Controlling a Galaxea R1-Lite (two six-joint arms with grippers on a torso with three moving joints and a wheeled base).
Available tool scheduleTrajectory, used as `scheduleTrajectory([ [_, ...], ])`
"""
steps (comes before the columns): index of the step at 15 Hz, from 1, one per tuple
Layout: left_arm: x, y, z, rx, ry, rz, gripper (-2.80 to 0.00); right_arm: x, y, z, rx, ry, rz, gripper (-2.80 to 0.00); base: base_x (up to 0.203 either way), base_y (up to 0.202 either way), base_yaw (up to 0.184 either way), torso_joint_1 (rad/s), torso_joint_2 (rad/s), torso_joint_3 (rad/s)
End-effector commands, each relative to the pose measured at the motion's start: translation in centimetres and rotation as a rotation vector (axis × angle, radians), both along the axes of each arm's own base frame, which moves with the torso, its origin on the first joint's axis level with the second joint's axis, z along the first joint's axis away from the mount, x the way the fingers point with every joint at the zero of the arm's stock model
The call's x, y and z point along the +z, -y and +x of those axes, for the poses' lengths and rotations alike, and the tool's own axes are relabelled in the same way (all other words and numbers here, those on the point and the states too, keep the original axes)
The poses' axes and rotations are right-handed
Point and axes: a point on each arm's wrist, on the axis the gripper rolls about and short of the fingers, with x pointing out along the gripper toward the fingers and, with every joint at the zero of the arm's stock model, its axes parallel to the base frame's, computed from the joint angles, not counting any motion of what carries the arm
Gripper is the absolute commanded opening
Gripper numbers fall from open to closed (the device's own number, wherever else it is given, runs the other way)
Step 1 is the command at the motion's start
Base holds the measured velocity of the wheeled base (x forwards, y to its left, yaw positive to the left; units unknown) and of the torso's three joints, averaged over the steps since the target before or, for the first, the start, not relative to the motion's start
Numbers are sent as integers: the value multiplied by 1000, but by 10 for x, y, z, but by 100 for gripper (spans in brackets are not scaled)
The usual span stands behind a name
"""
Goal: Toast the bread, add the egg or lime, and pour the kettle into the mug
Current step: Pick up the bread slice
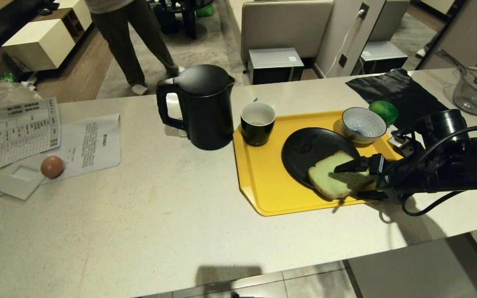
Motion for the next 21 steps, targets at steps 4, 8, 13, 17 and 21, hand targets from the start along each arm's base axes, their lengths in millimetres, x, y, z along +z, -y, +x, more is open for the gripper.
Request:
scheduleTrajectory([
  [4,0,0,0,1,-1,0,-280,-1,0,2,1,-3,4,0,0,0,0,0,0,0],
  [8,0,0,0,1,-1,0,-280,-1,0,1,2,-2,3,0,0,0,0,0,0,0],
  [13,0,0,0,-1,-1,0,-280,-3,0,1,0,-11,0,0,0,0,0,0,0,0],
  [17,0,0,0,1,-1,0,-280,-4,0,0,-3,-14,-1,0,0,0,0,0,0,0],
  [21,0,0,0,1,-1,1,-280,-3,0,-1,-1,-12,1,-280,0,0,0,0,0,0],
])
